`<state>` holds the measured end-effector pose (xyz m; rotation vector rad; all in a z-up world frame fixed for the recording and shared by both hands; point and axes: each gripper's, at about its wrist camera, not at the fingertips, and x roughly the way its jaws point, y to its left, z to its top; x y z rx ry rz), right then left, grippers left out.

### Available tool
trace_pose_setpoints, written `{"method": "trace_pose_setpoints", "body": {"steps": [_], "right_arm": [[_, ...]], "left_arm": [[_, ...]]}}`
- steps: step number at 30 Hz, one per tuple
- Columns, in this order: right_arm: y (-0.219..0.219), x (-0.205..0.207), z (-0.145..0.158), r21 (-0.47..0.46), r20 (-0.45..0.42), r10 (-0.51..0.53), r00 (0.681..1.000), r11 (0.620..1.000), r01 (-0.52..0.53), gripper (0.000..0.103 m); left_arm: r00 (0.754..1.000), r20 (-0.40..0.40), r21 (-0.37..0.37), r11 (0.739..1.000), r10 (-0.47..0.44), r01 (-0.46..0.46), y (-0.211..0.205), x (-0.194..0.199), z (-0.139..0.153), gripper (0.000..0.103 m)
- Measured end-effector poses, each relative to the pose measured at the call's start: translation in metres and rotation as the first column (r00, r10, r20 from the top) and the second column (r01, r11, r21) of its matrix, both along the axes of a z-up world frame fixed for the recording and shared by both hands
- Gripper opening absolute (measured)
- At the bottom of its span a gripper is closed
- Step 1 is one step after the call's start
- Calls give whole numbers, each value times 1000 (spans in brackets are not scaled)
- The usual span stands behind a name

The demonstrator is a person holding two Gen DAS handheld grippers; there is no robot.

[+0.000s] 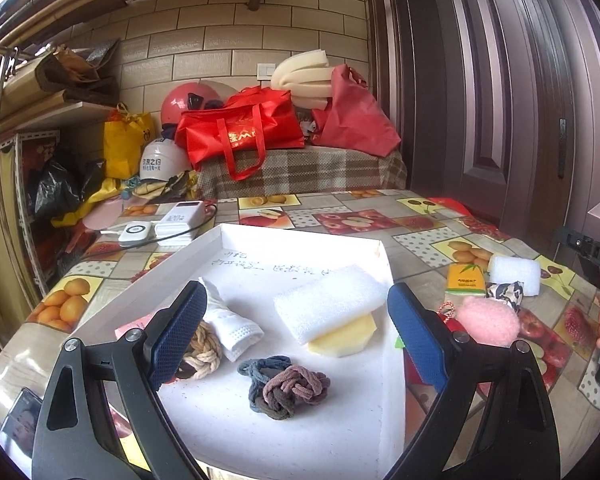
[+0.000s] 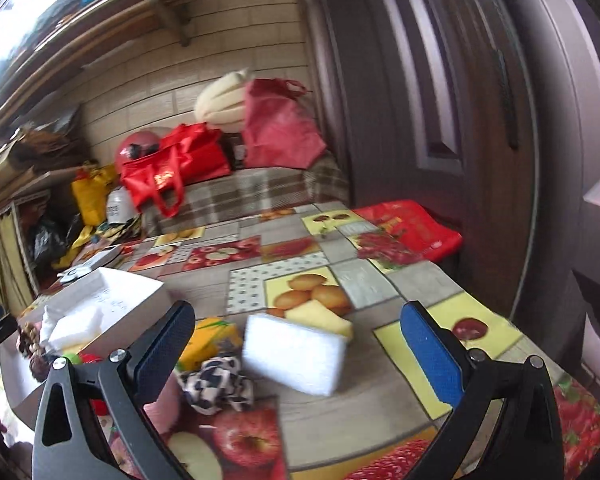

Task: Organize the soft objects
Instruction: 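Grasp the red apple plush with left tool while right tool grasps another white foam block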

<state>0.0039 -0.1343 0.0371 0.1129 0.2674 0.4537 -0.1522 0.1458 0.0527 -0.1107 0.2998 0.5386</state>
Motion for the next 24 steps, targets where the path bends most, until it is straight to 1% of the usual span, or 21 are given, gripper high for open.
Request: {"method": "trace_pose_setpoints", "body": {"steps": [3, 6, 7, 9, 10, 12, 13, 14, 15, 17, 18, 20, 21, 22, 24], "right_arm": [[-3, 2, -3, 18, -32, -8, 999, 1000, 9, 103], [-2, 0, -4, 4, -30, -7, 1000, 1000, 7, 103], [0, 0, -4, -3, -30, -5, 1000, 1000, 5, 103], [1, 3, -4, -14, -36, -1, 999, 1000, 0, 103], [1, 4, -5, -17, -41, 0, 999, 1000, -1, 103], [0, 6, -5, -19, -45, 5, 999, 1000, -6, 103], [0, 7, -6, -19, -46, 8, 999, 1000, -9, 103], [0, 7, -6, -19, -45, 11, 999, 1000, -12, 103], [0, 6, -6, -19, -46, 15, 999, 1000, -16, 103], [0, 8, -6, -19, -51, 23, 998, 1000, -24, 103], [1, 10, -6, -19, -57, 26, 998, 999, -27, 103], [2, 13, -7, -16, -71, 33, 997, 999, -34, 103], [1, 15, -8, -12, -79, 36, 996, 999, -38, 103], [0, 15, -8, -7, -84, 39, 996, 999, -39, 103], [-3, 16, -8, 5, -88, 42, 995, 999, -41, 103]], "left_arm": [[998, -17, -18, 998, -55, 54, -2, 3, -2, 92], [988, -56, -19, 990, -142, 141, -14, 13, -4, 92], [981, -70, -23, 984, -179, 178, -20, 17, -5, 92], [960, -95, -51, 965, -262, 258, -29, 27, -6, 92], [943, -120, -70, 950, -311, 304, -35, 36, -7, 92], [913, -186, -82, 932, -363, 353, -46, 53, -11, 92], [899, -229, -78, 928, -373, 365, -52, 65, -14, 92], [894, -252, -67, 928, -371, 366, -56, 73, -15, 92], [888, -271, -57, 927, -371, 370, -62, 81, -16, 92], [873, -292, -49, 917, -391, 395, -70, 96, -17, 92], [863, -308, -46, 912, -401, 408, -74, 103, -19, 92], [833, -364, -51, 902, -417, 429, -80, 120, -25, 92], [821, -392, -56, 901, -415, 429, -82, 127, -28, 92], [811, -424, -61, 907, -402, 417, -83, 135, -32, 92], [811, -435, -78, 914, -391, 398, -83, 137, -35, 92]]}}
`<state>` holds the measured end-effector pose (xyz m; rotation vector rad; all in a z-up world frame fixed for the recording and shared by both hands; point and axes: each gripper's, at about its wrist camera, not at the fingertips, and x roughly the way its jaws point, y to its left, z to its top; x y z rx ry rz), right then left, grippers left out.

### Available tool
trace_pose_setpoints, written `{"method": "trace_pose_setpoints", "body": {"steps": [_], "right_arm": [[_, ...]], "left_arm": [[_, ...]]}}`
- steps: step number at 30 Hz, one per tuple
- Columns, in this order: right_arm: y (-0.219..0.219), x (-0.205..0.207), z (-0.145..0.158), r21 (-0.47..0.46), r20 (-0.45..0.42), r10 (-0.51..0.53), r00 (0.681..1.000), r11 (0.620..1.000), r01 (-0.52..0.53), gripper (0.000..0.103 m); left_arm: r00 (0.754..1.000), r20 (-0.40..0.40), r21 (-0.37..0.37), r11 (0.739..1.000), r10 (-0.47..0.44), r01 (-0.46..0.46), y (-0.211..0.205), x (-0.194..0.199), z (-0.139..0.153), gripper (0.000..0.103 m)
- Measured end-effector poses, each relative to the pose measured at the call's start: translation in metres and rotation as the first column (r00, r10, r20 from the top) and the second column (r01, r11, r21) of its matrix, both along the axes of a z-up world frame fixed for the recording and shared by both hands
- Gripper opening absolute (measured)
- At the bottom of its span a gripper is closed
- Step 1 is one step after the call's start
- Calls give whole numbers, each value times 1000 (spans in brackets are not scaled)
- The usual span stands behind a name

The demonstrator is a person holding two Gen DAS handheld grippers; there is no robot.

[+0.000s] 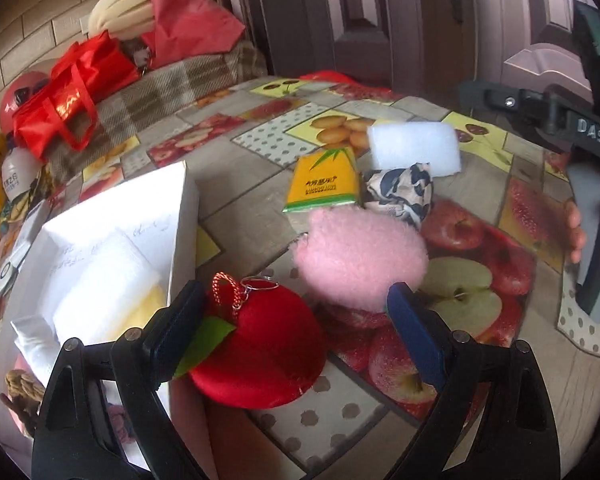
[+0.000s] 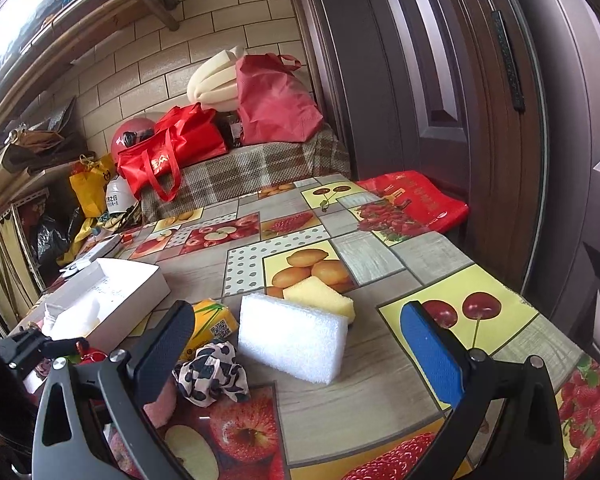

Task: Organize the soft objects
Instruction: 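Grasp the red apple plush with left tool while right tool grasps another white foam block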

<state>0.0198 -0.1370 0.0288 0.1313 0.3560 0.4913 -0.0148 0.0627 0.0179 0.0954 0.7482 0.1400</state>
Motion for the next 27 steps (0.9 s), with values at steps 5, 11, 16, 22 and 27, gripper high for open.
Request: {"method": "trace_pose_setpoints", "body": {"steps": [5, 11, 16, 22, 27], "right_arm": [[-6, 2, -1, 38, -20, 2, 1000, 999, -1, 103], [-11, 11, -3, 78, -62, 23, 998, 997, -18, 103], [1, 35, -2, -3, -100, 60, 993, 998, -61, 103], [23, 57, -8, -84, -169, 87, 982, 991, -102, 103], [25, 74, -19, -72, -271, 113, 956, 988, -137, 102]], "left_arm": [[997, 29, -180, 981, -66, 70, -10, -20, 9, 92], [991, 128, -196, 978, -42, 67, -14, -45, 29, 92], [998, 61, -210, 977, -12, 24, -10, -36, 11, 92], [990, 139, -103, 995, 15, -1, -21, -41, 17, 92], [999, 30, -141, 989, 43, -39, -9, -26, 5, 92]]}}
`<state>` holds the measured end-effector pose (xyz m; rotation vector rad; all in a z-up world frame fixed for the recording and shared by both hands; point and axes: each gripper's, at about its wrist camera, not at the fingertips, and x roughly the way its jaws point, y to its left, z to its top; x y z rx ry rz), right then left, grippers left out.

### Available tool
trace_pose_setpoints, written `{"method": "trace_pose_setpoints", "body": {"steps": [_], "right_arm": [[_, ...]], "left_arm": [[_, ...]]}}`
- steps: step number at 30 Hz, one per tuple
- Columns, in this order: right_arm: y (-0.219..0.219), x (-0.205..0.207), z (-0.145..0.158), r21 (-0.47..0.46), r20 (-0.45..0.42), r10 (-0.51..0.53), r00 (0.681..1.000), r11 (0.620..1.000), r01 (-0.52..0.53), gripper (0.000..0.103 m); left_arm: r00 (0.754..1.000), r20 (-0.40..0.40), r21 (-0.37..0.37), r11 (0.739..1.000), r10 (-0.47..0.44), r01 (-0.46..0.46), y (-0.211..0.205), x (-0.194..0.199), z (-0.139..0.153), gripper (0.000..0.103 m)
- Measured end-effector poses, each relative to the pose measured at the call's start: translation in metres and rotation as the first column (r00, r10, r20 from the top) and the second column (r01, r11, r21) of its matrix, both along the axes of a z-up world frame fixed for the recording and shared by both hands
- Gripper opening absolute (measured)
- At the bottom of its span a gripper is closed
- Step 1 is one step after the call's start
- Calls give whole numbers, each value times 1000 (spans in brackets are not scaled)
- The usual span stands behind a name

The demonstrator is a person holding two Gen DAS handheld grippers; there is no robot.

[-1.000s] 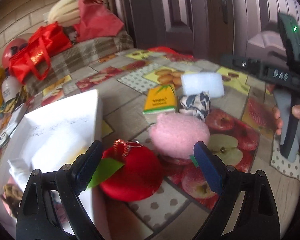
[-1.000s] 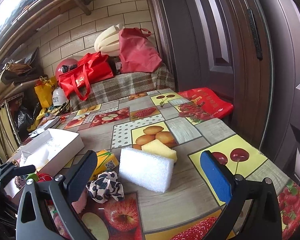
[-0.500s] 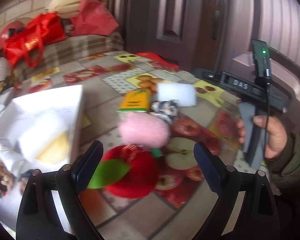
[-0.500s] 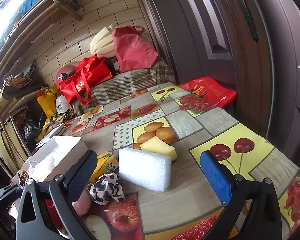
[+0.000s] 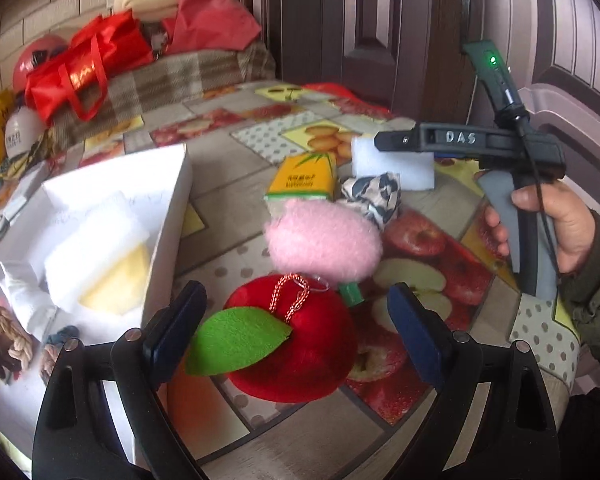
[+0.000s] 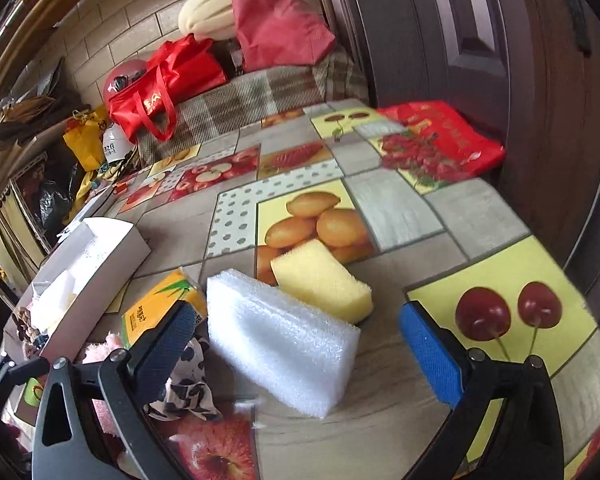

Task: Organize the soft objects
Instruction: 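Grasp the red apple plush with left tool while right tool grasps another white foam block, then carry apple plush with left tool while right tool carries foam block, release both into tray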

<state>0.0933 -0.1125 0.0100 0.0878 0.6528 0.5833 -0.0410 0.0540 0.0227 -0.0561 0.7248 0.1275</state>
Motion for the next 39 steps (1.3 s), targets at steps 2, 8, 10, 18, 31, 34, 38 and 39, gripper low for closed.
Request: {"method": "trace_pose_setpoints", "body": {"steps": [2, 8, 10, 18, 31, 34, 38, 39], "right_arm": [[-4, 4, -5, 22, -47, 18, 999, 1000, -17, 90], [-10, -10, -6, 54, -55, 108, 993, 993, -105, 34], [-12, -25, 0, 47, 13, 122, 992, 991, -123, 23], [-35, -93, 28, 130, 332, 19, 943, 989, -66, 19], [-4, -145, 40, 129, 488, 15, 873, 988, -90, 19], [3, -147, 40, 115, 493, 28, 870, 989, -97, 19], [11, -150, 38, 99, 484, 49, 874, 989, -111, 19], [14, -150, 38, 94, 482, 56, 874, 989, -115, 19]], "left_arm": [[999, -37, -19, 999, -33, 32, -2, 3, -6, 92], [996, -49, -14, 997, -80, 79, -10, 2, -9, 69], [996, -38, -30, 996, -83, 82, -9, 0, -8, 63], [990, 105, -14, 995, -95, 97, -10, -22, 9, 58], [948, 316, -19, 999, 31, -26, 9, -64, 29, 59], [946, 321, -9, 999, 45, -44, 12, -68, 29, 59], [937, 341, 35, 995, 78, -96, 20, -80, 30, 59], [934, 345, 30, 993, 94, -111, 25, -83, 30, 59]]}}
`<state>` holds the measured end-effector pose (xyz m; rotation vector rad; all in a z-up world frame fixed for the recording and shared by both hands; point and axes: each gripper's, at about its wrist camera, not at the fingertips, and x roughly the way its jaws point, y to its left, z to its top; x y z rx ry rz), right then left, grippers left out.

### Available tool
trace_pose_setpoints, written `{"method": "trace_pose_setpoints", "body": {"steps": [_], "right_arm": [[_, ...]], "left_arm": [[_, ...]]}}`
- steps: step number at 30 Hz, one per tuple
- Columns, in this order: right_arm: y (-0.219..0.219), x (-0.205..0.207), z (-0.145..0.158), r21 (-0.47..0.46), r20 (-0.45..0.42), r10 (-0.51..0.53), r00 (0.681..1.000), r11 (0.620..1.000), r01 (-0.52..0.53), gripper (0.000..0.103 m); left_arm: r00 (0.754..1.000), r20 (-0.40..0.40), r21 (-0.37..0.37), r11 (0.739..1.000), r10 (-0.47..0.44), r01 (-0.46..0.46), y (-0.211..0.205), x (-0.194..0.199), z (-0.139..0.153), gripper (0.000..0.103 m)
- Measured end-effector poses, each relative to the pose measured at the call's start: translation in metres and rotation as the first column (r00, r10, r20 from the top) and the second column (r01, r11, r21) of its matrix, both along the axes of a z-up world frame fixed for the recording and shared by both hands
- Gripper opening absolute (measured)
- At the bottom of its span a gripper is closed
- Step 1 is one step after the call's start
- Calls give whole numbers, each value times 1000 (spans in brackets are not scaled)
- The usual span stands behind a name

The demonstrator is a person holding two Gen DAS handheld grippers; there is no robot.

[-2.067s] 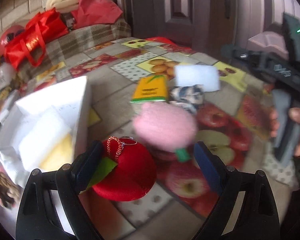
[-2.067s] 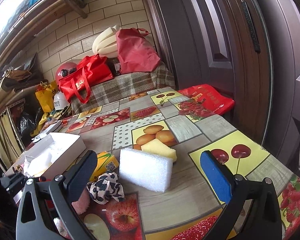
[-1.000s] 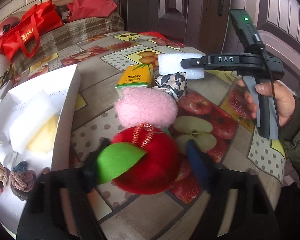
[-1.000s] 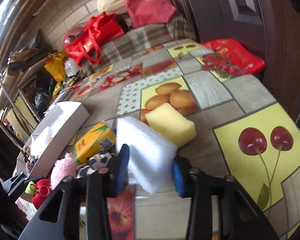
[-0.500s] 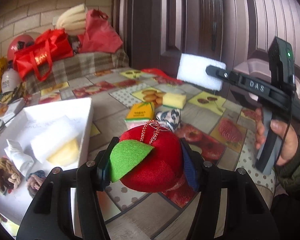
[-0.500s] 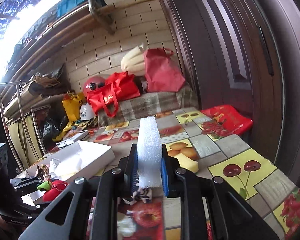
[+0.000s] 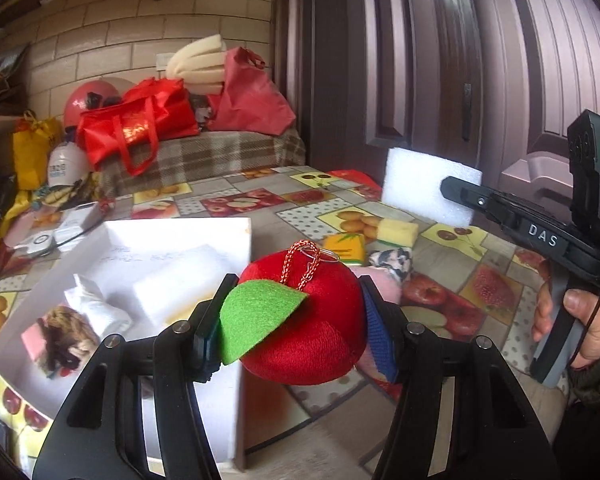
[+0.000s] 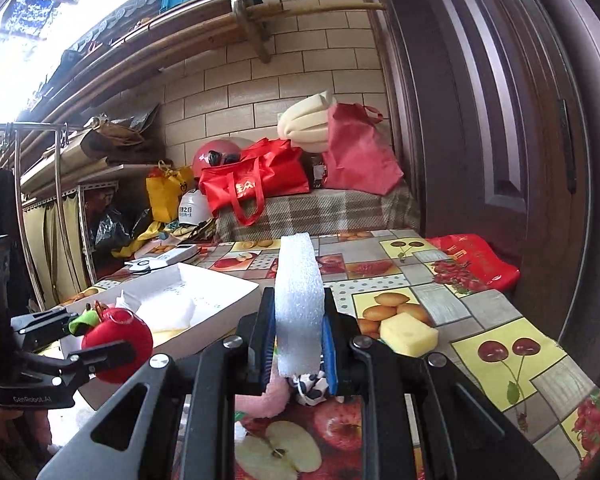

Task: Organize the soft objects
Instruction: 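Carry apple plush with left tool while right tool carries foam block, release both into tray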

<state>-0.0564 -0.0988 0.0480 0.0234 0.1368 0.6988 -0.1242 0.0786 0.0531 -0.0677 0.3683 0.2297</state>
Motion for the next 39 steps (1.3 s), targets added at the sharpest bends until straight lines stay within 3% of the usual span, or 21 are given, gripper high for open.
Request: {"method": "trace_pose_setpoints", "body": {"steps": [19, 39], "right_arm": [[59, 4, -9, -69, -62, 91, 994, 993, -95, 19], [118, 7, -12, -155, -59, 137, 989, 977, -145, 19]], "left_arm": [[988, 23, -5, 989, 150, -150, 43, -26, -3, 59], [964, 21, -25, 964, 266, -266, 91, -35, -6, 59]]}}
